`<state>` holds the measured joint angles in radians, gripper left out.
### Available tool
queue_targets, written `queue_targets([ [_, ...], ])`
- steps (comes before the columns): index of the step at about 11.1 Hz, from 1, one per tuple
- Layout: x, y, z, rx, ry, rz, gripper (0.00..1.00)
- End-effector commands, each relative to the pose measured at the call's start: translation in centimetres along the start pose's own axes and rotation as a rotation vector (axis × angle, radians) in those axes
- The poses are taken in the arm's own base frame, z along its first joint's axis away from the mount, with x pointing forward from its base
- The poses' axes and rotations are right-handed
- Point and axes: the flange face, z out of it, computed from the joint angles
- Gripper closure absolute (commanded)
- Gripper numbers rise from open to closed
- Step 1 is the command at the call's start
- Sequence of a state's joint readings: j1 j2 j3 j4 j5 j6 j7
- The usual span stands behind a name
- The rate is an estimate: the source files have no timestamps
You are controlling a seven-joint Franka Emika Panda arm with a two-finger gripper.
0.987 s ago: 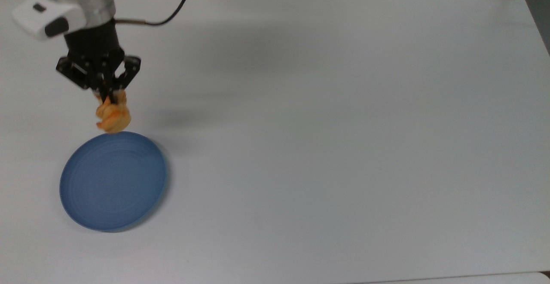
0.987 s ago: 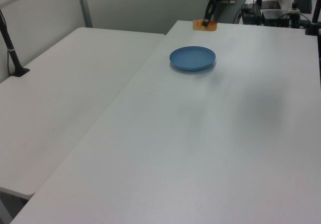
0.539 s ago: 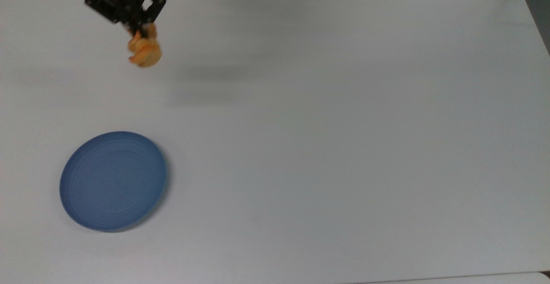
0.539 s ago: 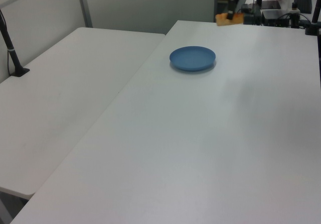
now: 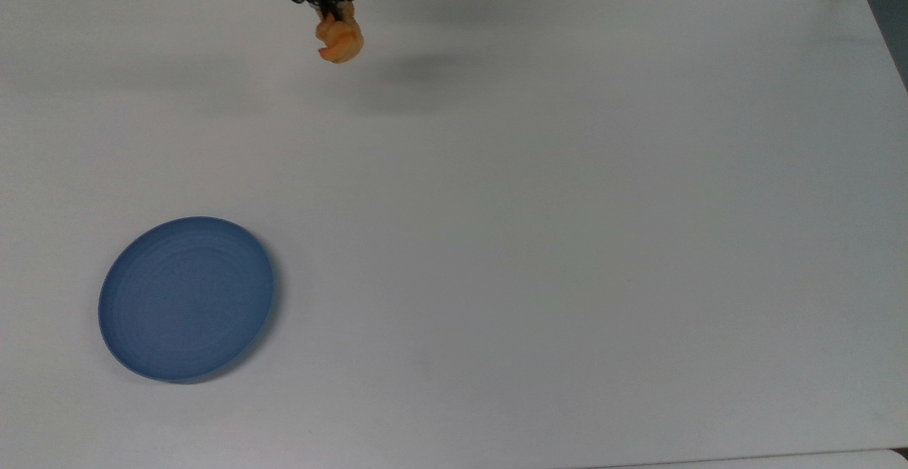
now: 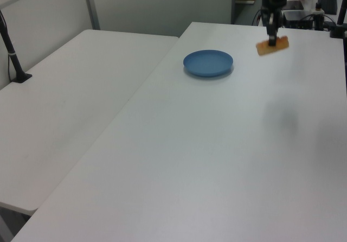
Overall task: Put the bread on the table
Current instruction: 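Lift the bread roll off the plate and carry it away, then lower the bread roll onto the bare table surface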
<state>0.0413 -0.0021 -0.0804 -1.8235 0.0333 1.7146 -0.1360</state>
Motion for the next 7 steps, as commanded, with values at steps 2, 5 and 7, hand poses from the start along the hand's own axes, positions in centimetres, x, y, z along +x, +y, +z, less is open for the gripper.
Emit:
queue_targets([
  [2,-1.6,-2.4,7.4,-0.019,-0.063,-0.020,0.92],
  [5,-1.1,-5.2,12.4,-0.037,0.009,-0.045,0.92],
  [7,-0.9,-6.5,16.0,-0.099,0.014,-0.054,0.92],
])
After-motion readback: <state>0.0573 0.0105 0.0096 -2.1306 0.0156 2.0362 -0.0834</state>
